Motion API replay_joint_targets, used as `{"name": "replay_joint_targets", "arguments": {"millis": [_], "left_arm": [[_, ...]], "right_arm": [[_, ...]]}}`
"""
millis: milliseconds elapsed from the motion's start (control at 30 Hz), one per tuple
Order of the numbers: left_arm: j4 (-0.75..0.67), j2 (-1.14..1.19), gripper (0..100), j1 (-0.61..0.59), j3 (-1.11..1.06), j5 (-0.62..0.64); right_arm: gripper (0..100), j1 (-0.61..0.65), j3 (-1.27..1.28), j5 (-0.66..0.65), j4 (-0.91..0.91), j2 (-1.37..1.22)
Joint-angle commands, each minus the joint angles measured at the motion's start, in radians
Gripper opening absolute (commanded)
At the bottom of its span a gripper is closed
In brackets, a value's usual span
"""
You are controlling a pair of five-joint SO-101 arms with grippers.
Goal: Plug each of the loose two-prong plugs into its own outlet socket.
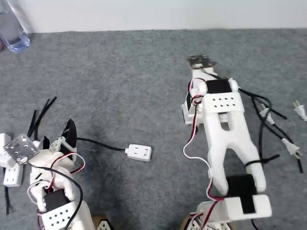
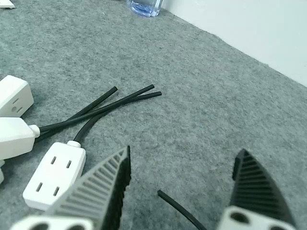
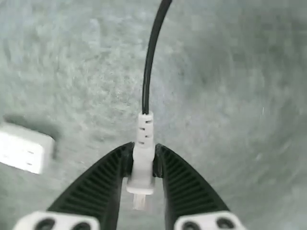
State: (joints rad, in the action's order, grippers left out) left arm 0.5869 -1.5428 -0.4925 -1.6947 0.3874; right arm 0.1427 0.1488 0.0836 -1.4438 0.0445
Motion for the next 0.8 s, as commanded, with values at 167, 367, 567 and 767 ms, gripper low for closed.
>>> {"name": "replay_joint_targets", "arguments": {"millis": [167, 367, 567, 767], "left_arm": [[0.009, -0.003, 33, 0.002, 0.005, -0.008], [0.009, -0.002, 33, 0.002, 0.005, -0.008], [0.009, -0.002, 33, 0.002, 0.005, -0.008], [0.009, -0.002, 33, 0.002, 0.005, -0.008]], "right_arm": [[0.8, 0.004, -0.003, 0.554, -0.122, 0.061], [0.8, -0.039, 0.18, 0.606, -0.013, 0.058], [10.6, -0.041, 0.278, 0.342, 0.065, 0.058], [35.1, -0.028, 0.371, 0.29, 0.053, 0.058]]}}
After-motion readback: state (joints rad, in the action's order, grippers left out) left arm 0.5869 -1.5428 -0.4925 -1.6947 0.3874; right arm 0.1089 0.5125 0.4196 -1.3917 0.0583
